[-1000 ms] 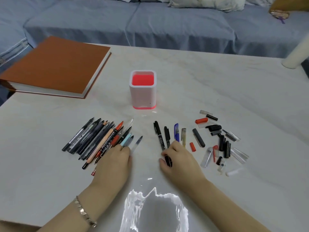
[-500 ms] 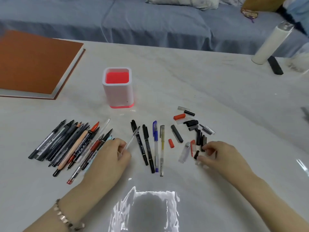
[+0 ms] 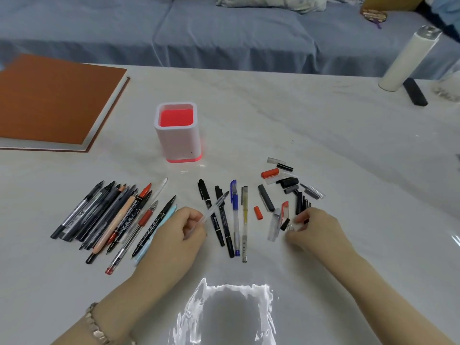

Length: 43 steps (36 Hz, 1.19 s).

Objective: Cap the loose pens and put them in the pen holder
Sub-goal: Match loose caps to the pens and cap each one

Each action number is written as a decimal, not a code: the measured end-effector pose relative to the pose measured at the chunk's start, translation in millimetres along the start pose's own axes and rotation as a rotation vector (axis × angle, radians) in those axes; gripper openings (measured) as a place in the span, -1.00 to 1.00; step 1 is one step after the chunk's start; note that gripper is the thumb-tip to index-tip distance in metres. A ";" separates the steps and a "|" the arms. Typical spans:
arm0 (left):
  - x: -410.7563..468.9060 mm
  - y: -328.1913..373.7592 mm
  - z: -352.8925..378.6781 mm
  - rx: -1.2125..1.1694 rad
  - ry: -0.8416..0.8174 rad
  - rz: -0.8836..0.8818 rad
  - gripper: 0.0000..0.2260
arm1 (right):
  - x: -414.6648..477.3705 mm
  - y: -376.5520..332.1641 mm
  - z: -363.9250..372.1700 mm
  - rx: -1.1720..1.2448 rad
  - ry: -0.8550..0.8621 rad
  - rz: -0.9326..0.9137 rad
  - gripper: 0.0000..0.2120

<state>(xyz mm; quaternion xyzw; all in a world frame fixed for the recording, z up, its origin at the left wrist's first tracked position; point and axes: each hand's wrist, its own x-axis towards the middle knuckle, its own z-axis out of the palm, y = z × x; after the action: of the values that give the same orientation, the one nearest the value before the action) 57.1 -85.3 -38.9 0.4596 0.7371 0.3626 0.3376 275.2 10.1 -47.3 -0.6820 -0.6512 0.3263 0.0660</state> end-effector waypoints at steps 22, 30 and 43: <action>-20.9 22.3 -3.7 -0.306 -0.099 0.053 -0.85 | -47.2 -62.5 0.0 1.344 -0.184 -0.049 -0.86; -22.5 20.1 -3.3 -0.268 -0.109 0.075 -0.97 | -54.7 -64.3 5.3 1.364 -0.281 -0.022 -0.78; -24.8 23.2 -3.6 -0.182 -0.098 0.095 -0.88 | -57.4 -62.4 8.9 1.293 -0.317 -0.023 -0.91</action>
<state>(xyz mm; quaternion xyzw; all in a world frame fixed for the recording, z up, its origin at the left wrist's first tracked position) 72.9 -101.6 -13.4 0.4785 0.6613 0.4205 0.3959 221.2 -37.4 -1.5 -0.4418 -0.3335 0.7466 0.3690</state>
